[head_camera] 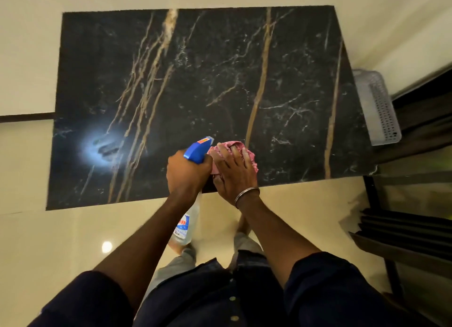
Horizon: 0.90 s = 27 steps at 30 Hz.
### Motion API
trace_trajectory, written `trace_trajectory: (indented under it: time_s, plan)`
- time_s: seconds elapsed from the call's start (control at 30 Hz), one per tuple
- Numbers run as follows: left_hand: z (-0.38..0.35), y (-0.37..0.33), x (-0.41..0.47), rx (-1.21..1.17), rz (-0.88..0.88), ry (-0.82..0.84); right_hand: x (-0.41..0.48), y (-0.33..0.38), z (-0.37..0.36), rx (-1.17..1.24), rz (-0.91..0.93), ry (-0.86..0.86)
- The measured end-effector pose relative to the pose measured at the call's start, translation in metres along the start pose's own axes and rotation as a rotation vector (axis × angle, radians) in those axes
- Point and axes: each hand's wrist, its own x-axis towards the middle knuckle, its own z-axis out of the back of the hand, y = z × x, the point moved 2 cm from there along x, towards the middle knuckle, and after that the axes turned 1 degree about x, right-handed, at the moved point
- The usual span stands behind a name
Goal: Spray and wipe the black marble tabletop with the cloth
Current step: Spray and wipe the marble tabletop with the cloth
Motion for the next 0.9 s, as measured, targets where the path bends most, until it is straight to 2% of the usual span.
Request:
trace_trajectory:
  time_s: [0.3,0.5,0.7,0.77,0.9]
  plan:
    - [-0.117,-0.081,-0.025,-0.014,-0.033,0.106,-0.057,-0.196,0.036,-0.055,-0.196,-0.016]
    - [-0.155,-0.116,-0.03,-0.01,-0.069,0.183,-0.09,-0.295,0.063,-0.061,-0.379,-0.092]
    - [-0.153,-0.126,-0.017,0.007,-0.051,0.161,-0.092,-0.327,0.065,-0.054,-0.543,-0.134]
    - [-0.14,-0.125,-0.006,0.013,-0.038,0.107,-0.088,-0.322,0.064,-0.047,-0.594,-0.155]
    - [-0.114,-0.117,0.015,0.003,-0.025,0.133,-0.073,-0.299,0.062,-0.033,-0.68,-0.213]
